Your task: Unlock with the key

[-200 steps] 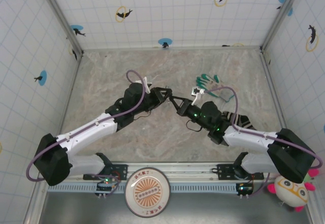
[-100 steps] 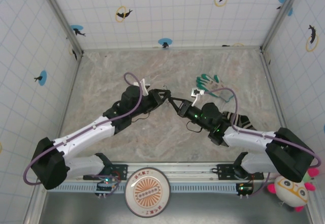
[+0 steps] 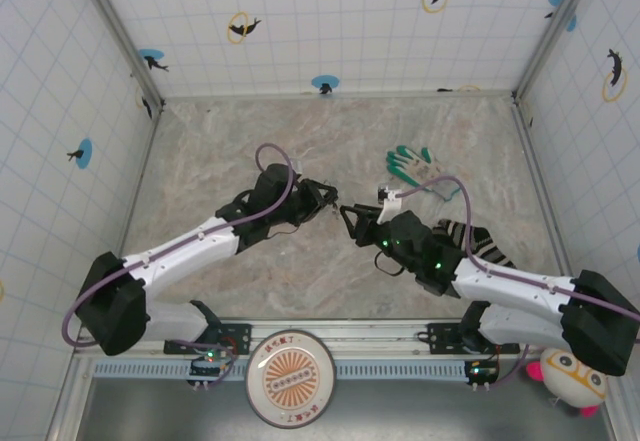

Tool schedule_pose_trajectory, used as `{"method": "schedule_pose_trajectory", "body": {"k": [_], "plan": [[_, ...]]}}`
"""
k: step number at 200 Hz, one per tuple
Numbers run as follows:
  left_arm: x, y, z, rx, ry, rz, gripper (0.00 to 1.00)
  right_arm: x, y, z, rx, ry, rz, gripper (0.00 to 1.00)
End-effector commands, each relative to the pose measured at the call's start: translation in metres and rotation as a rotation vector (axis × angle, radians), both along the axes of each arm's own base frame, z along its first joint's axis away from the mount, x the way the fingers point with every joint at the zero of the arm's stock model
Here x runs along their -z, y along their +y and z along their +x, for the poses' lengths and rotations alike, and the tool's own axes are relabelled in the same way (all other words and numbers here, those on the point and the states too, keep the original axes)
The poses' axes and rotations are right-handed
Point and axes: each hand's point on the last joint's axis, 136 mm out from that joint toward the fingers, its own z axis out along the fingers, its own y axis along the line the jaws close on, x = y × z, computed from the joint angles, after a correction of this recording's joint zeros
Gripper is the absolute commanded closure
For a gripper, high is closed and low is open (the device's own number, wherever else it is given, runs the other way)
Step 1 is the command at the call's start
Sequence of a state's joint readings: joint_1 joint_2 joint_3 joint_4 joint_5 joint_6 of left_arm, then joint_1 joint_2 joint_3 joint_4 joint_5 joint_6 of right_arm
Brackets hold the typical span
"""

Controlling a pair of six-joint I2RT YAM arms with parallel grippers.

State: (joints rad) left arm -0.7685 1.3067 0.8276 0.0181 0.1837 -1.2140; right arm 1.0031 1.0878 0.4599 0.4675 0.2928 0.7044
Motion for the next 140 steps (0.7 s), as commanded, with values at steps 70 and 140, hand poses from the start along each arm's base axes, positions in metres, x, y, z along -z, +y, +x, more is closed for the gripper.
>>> {"method": "schedule_pose_trajectory", "body": {"k": [70,140], "plan": [[-0.009,-0.011,0.0,0.019,0.046,-0.08,1.0,-0.008,0.009,0.008,0.028,-0.095,-0.024,0.53],[-0.015,-0.016,-0.002,0.038,0.044,-0.113,1.0,-0.01,0.021,0.015,0.035,-0.112,-0.003,0.53]]}}
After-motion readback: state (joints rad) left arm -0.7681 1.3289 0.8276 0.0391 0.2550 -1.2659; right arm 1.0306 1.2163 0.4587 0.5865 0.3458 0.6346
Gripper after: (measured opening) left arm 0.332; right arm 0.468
